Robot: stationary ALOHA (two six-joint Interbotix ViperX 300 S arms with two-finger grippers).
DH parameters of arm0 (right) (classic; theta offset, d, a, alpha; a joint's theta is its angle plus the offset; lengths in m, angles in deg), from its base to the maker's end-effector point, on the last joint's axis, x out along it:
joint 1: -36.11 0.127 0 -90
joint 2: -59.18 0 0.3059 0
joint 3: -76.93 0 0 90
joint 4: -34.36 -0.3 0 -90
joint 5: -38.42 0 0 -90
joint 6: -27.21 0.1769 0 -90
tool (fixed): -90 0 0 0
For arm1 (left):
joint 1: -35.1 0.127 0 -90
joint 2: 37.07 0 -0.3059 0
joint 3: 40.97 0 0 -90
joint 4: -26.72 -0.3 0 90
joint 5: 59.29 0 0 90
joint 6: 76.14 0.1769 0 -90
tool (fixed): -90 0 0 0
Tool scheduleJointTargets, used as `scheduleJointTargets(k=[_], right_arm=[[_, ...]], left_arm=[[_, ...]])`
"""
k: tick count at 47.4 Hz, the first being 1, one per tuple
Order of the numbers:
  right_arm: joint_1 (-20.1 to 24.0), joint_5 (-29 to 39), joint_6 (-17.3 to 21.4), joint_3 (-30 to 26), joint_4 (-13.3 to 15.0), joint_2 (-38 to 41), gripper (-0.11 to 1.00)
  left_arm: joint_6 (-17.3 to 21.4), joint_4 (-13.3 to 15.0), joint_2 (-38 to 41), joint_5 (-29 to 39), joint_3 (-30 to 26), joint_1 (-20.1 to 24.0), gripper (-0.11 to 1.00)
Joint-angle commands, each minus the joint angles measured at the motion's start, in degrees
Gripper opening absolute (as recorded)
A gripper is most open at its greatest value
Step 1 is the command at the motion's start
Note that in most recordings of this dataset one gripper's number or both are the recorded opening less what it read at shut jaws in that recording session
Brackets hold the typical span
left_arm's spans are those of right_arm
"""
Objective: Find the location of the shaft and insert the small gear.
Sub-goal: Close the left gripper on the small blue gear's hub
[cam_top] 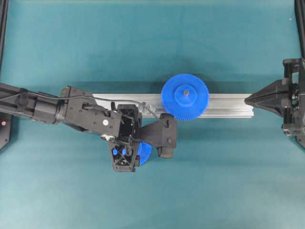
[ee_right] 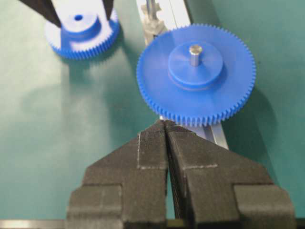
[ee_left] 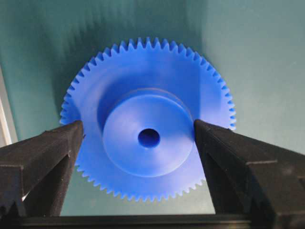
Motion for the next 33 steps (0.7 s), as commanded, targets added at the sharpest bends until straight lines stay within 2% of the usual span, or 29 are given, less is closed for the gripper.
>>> scheduleJointTargets(k=[1, 33], right_arm=[[-0.18, -0.53, 0.44, -0.62, 0.09, 0.26, 0.04], [-0.18, -0.79, 0.44, -0.53, 0.09, 0.26, 0.04]], left_arm=[[-0.09, -0.26, -0.97, -0.26, -0.88, 0.0, 0.89], [-0.18, -0.26, -0.26, -0.35, -0.7, 0.0, 0.89]])
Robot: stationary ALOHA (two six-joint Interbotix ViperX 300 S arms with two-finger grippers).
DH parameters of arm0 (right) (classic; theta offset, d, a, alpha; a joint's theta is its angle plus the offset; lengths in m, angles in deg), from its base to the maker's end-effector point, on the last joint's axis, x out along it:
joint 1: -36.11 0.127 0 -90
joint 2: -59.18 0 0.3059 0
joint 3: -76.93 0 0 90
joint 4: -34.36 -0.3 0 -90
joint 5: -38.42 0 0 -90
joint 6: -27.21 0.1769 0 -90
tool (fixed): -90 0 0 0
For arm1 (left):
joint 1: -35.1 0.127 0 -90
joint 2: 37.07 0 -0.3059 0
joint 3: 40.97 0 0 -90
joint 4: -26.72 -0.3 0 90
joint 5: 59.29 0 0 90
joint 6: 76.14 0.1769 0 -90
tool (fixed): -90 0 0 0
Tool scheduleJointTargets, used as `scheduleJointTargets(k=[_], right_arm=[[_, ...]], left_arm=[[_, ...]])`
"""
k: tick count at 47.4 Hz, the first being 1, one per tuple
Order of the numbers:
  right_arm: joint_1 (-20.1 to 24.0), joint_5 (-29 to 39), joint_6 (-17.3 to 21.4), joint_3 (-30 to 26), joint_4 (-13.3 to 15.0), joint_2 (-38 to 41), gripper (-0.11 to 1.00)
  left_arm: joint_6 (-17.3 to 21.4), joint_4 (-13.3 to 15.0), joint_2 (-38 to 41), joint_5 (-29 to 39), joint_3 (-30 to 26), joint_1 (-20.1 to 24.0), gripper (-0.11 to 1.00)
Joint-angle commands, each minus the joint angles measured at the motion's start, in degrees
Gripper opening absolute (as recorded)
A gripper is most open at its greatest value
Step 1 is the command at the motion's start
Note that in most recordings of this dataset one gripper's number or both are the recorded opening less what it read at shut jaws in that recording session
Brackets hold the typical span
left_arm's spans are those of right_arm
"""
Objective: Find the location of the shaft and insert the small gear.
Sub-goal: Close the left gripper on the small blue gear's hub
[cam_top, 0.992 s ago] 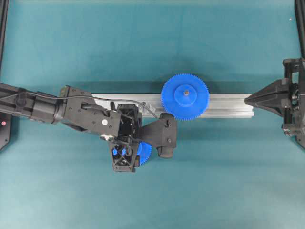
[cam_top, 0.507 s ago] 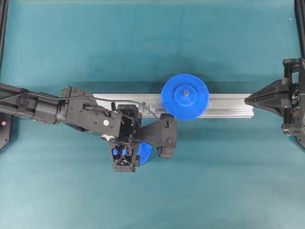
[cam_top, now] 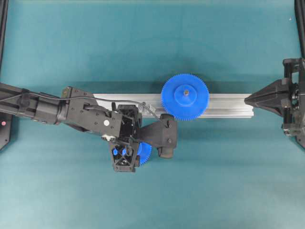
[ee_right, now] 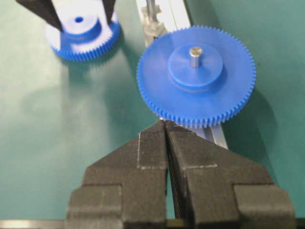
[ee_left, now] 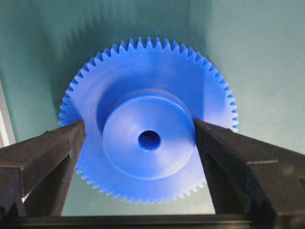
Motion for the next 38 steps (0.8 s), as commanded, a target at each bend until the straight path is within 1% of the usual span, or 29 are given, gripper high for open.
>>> scheduleJointTargets(k=[1, 7, 11, 13, 18, 38], right_arm=[[-0.26, -0.53, 0.44, -0.53, 0.09, 0.26, 0.04], [-0.26, -0.53, 0.44, -0.53, 0.09, 0.35, 0.04], [-0.26, -0.53, 0.44, -0.53, 0.0, 0.26, 0.04], [-0.26, -0.53, 0.44, -0.53, 0.09, 0.26, 0.04], [-0.26, -0.53, 0.53, -0.53, 0.09, 0.35, 0.04], [-0.26, -1.49, 0.53, -0.53, 0.09, -0.35, 0.04]], left_arm=[[-0.26, -0.09, -0.7, -0.18, -0.7, -0.09, 0.89], [-0.7, -0.26, -0.62, -0.18, -0.7, -0.09, 0.87], [-0.7, -0.09, -0.53, 0.09, -0.79, -0.09, 0.83], [-0.53, -0.09, -0.53, 0.18, -0.7, -0.09, 0.79], [-0.44, -0.26, -0.79, 0.26, -0.7, -0.09, 0.63], [-0.09, -0.26, -0.62, 0.09, -1.05, -0.18, 0.63]])
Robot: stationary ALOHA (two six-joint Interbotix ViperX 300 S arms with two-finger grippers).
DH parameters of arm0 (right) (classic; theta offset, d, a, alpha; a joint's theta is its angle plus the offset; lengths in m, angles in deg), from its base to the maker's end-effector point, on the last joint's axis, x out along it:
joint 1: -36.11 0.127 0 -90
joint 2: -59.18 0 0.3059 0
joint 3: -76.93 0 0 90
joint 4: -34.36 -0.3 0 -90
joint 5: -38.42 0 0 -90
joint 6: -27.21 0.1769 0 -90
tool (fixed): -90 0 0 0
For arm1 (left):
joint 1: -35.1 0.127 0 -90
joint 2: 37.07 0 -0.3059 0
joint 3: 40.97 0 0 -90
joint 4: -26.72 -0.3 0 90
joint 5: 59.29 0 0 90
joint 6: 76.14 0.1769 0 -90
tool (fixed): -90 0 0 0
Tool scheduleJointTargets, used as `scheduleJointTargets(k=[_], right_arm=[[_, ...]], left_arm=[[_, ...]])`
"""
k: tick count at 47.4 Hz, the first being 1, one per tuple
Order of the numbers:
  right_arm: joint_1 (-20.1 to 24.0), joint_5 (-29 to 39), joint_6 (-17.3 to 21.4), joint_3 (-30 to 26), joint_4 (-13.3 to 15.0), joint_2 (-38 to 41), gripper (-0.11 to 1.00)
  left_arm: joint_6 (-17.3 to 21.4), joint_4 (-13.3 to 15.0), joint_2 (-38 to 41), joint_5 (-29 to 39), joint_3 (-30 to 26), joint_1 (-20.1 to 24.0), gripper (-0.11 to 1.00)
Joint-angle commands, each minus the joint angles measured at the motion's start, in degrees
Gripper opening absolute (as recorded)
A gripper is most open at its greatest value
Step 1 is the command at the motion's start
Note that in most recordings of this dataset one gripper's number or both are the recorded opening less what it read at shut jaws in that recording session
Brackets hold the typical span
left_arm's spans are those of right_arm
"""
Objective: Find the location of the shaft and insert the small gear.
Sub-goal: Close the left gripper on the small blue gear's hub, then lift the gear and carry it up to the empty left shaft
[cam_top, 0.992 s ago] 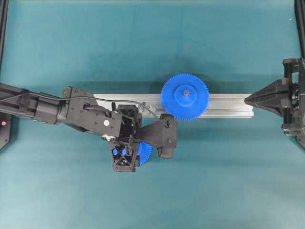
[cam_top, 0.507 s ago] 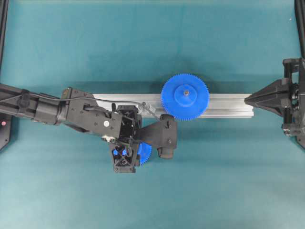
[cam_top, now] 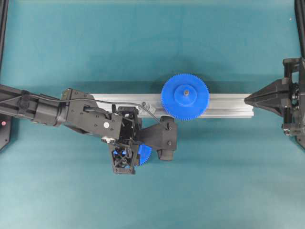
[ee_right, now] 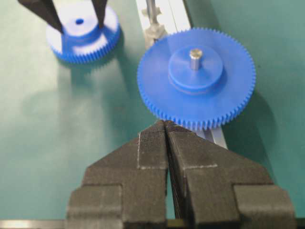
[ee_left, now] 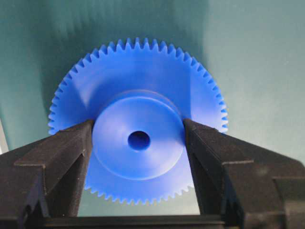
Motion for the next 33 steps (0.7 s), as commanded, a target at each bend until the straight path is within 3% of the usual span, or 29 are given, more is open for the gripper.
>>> scheduleJointTargets(k=[1, 23, 33], right_arm=[[-0.18, -0.7, 0.53, -0.62, 0.0, -0.09, 0.04], [-0.18, -0.79, 0.53, 0.18, 0.09, -1.58, 0.04], [-0.18, -0.7, 0.53, 0.26, 0.0, -1.58, 0.04]], left_arm=[[0.18, -0.35, -0.7, -0.26, -0.88, 0.35, 0.63], [2.11, -0.18, -3.16, 0.18, -1.93, 0.26, 0.63], [2.29, -0.35, -3.16, 4.22, -4.48, 0.26, 0.63]])
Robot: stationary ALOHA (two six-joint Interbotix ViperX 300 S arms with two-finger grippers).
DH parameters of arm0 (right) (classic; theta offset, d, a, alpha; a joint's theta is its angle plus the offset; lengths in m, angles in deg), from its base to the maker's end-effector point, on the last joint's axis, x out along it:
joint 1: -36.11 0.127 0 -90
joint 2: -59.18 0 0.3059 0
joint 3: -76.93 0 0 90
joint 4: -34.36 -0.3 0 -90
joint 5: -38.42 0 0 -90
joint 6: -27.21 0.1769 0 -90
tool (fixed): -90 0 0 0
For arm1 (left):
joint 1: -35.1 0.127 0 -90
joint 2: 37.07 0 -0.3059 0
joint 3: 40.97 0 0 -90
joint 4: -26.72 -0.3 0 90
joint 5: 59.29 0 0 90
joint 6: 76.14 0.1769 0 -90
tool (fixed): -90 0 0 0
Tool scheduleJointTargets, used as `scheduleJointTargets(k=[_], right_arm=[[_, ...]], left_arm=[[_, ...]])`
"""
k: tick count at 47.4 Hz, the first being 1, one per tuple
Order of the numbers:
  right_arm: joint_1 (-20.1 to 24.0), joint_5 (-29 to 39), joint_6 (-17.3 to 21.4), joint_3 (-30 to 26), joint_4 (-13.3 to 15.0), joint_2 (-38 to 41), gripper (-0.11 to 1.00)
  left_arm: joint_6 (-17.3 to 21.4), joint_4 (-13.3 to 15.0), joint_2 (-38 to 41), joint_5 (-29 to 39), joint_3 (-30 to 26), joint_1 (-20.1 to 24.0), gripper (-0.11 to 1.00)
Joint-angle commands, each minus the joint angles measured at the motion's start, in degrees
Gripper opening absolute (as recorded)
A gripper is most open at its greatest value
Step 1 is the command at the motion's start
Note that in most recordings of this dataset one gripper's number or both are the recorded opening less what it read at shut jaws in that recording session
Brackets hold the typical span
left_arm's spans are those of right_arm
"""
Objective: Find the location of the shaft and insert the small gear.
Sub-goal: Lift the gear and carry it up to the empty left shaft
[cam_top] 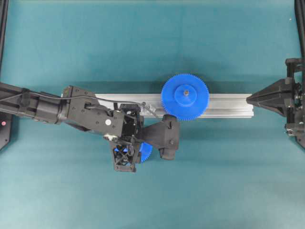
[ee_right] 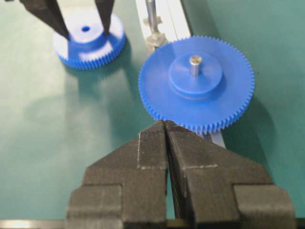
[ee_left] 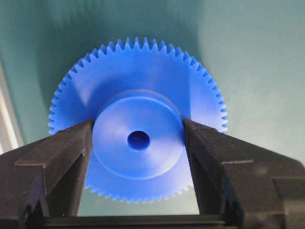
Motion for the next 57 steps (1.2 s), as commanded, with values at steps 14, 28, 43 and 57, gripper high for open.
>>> scheduleJointTargets(k=[14, 28, 43, 57], right_arm=[[-0.18, -0.53, 0.62, -0.62, -0.09, 0.35, 0.04], [-0.18, -0.62, 0.62, -0.62, 0.0, 0.35, 0.04], [-0.18, -0.53, 0.62, -0.62, 0.0, 0.35, 0.04], [-0.18, -0.53, 0.53, -0.62, 0.0, 0.35, 0.04]], left_arm=[[0.18, -0.09, -3.69, 3.96, -3.69, -0.26, 0.63], [0.35, -0.26, -6.5, 6.15, -5.45, -0.26, 0.63], [1.85, -0.26, -6.77, 12.39, -8.96, -0.26, 0.63], [4.48, -0.26, -6.94, 17.58, -14.59, 1.14, 0.63]])
